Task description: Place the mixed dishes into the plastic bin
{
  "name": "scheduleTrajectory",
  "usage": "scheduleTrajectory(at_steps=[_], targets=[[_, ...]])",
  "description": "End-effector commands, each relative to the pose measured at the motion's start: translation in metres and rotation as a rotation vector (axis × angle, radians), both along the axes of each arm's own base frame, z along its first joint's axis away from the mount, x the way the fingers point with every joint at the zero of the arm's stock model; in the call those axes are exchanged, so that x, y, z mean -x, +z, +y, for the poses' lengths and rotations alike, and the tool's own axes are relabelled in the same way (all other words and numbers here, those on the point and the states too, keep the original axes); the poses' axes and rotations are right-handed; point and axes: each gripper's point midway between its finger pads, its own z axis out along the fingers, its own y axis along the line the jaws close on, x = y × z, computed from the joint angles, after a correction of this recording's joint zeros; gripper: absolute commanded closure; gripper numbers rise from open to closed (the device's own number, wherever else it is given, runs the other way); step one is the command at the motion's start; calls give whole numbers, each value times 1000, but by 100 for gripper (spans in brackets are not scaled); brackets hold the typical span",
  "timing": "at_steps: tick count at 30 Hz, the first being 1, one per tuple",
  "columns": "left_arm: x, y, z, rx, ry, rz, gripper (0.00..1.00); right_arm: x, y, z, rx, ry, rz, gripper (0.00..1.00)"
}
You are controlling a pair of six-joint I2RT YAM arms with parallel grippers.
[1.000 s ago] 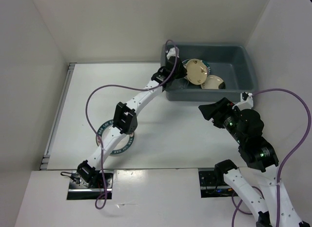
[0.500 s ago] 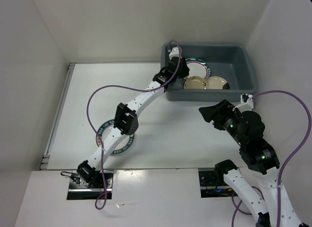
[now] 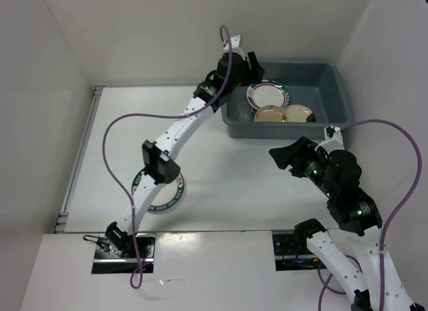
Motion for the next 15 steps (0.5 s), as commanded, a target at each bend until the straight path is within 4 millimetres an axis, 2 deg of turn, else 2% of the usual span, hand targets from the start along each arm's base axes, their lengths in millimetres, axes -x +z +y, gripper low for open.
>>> scheduleTrajectory(at_steps=[1, 3, 4, 5, 6, 7, 8, 9, 10, 12, 13, 15], targets=[[43, 121, 65, 39, 18, -82, 24, -8, 7, 13, 56, 99, -52, 21], [51, 113, 91, -6, 54, -48, 24, -11, -10, 29, 101, 208, -14, 21], [68, 94, 118, -10, 99, -18, 22, -13, -21, 34, 117, 243, 14, 21], [79, 85, 140, 18, 139, -10, 21, -15, -34, 43, 123, 302, 55, 21], [83, 76, 179, 52, 216, 0, 21, -15, -50, 46, 151, 339, 85, 23], [113, 110, 223, 137, 285, -55, 21, -16, -52, 51, 147, 363, 94, 24], [121, 58, 251, 125, 344, 46, 23, -16, -56, 58, 154, 401, 94, 24], [124, 49, 295, 115, 437, 57, 23, -17, -62, 64, 154, 426, 113, 25], [147, 56, 320, 114, 473, 58, 23, -19, -65, 68, 161, 432, 121, 25], [164, 38, 355, 51, 549, 103, 23, -19, -79, 82, 178, 480, 168, 26], [179, 18, 376, 19, 595, 162, 21, -20, -85, 89, 183, 502, 182, 26], [195, -11, 388, -20, 598, 245, 20, -14, -94, 113, 177, 570, 211, 26]])
